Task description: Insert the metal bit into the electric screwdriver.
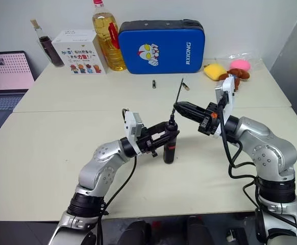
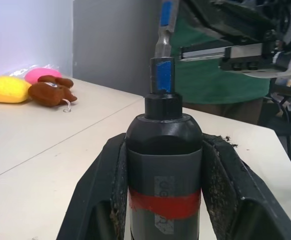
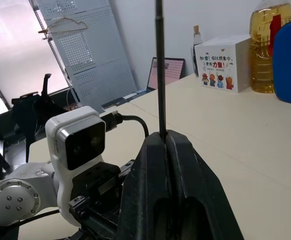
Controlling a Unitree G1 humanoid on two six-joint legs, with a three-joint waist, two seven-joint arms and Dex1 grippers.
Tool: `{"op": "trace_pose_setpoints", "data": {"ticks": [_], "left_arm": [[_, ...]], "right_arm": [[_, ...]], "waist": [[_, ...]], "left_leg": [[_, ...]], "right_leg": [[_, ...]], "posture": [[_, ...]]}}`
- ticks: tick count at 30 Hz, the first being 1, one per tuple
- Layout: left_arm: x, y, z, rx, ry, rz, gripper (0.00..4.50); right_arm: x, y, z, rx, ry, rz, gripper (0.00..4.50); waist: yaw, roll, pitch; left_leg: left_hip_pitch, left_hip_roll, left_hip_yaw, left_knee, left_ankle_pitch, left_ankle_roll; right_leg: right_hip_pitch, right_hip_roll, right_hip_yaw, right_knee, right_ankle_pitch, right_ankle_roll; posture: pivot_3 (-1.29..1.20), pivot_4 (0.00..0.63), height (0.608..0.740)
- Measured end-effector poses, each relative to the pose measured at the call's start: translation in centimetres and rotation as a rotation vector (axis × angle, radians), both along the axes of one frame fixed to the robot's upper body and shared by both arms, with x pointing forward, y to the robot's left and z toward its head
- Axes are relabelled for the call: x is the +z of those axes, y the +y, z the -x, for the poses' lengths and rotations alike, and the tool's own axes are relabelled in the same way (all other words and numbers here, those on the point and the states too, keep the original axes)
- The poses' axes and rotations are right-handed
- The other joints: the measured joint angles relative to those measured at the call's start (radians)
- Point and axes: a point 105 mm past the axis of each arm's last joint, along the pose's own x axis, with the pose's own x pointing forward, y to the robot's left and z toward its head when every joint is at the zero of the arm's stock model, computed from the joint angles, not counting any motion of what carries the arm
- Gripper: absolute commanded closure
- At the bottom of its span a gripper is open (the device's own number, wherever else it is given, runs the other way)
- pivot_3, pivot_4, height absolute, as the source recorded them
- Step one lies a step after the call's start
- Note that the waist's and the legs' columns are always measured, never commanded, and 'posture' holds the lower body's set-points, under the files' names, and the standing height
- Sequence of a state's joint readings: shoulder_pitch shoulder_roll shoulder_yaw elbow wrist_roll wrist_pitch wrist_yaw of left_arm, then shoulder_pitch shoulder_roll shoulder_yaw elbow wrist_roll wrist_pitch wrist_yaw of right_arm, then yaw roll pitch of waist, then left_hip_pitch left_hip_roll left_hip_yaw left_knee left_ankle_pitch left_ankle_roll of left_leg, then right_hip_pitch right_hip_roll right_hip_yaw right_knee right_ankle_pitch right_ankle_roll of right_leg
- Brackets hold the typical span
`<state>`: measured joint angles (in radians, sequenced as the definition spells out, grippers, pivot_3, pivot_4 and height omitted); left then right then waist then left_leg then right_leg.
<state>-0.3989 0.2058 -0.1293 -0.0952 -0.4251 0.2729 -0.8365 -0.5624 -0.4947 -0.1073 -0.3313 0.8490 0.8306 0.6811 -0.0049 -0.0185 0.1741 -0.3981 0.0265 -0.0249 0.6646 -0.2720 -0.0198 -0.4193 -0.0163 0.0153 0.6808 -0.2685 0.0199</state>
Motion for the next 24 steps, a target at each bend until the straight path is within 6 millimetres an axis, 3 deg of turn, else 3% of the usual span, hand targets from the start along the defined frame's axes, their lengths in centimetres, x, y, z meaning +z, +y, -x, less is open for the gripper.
{"op": "trace_pose_setpoints", "data": {"ticks": [24], "left_arm": [[-0.11, 0.01, 0.43, -0.009, -0.041, -0.033, 2.82]], "right_arm": [[-0.05, -0.45, 0.86, 0.086, -0.038, 0.088, 4.47]], "waist": [[0.001, 0.000, 0.000]], "left_leg": [[0.001, 0.000, 0.000, 0.000, 0.000, 0.000]], "right_leg": [[0.001, 0.000, 0.000, 0.000, 0.000, 0.000]], "posture": [[0.00, 0.150, 0.740]]}}
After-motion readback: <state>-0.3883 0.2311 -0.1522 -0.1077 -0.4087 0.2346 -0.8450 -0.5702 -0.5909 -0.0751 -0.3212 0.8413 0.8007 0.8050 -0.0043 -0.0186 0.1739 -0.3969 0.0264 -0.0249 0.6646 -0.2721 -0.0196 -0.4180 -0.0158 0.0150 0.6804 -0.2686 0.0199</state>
